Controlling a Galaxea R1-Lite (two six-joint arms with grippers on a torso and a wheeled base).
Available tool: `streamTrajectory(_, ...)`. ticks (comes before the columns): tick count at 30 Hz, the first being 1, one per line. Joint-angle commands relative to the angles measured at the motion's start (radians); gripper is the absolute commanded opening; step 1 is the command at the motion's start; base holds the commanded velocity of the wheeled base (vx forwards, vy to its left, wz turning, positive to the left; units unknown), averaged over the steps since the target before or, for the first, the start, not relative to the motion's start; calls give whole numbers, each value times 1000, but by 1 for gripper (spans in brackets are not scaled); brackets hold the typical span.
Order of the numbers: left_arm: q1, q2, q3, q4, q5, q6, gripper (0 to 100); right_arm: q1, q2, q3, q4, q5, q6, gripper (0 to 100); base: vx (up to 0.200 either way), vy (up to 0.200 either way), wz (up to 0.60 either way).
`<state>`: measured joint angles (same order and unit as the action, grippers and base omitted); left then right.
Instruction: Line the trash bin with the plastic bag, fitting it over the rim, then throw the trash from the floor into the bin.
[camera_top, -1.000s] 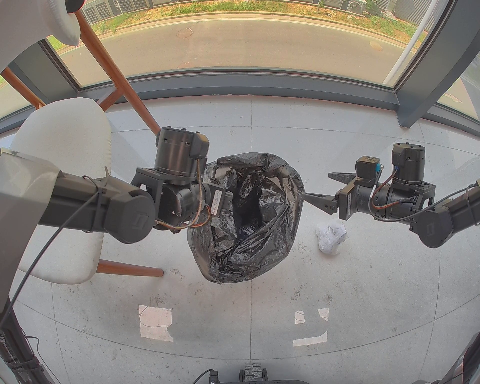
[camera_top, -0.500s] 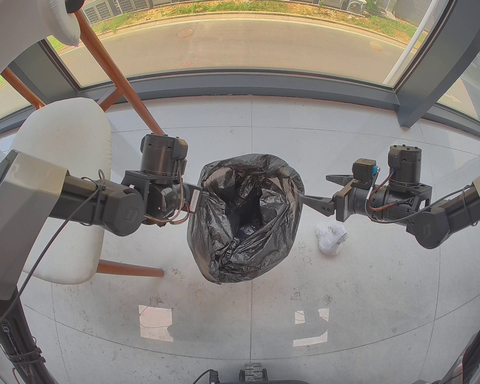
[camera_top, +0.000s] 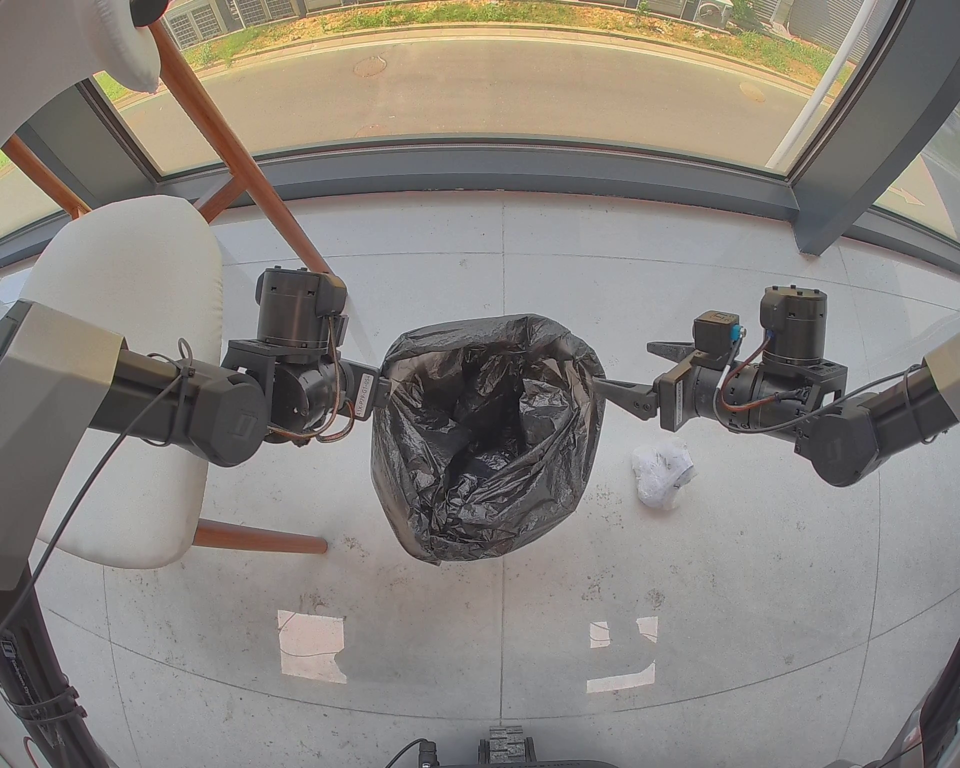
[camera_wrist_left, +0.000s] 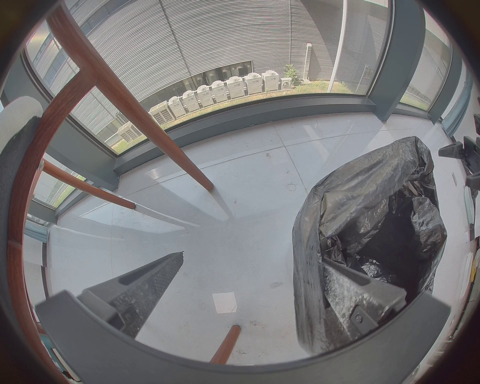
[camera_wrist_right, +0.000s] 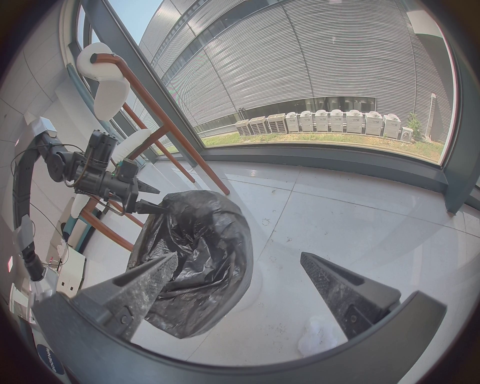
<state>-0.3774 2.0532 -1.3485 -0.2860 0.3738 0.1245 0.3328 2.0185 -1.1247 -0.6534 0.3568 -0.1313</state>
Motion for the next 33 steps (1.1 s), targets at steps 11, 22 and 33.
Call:
streamTrajectory(11,43,-10,55,-96,-4,64,100,-3,273,-331,14,-56,7,100,0,0,0)
streamTrajectory(22,-66,-68,88,-87,-7,7,100,-31,368,-480,14,-85,7,100,0,0,0)
streamTrajectory(33,-83,-174,150,-90,-29,1,100,-54,129,-333,24,-78,119,100,0,0,0)
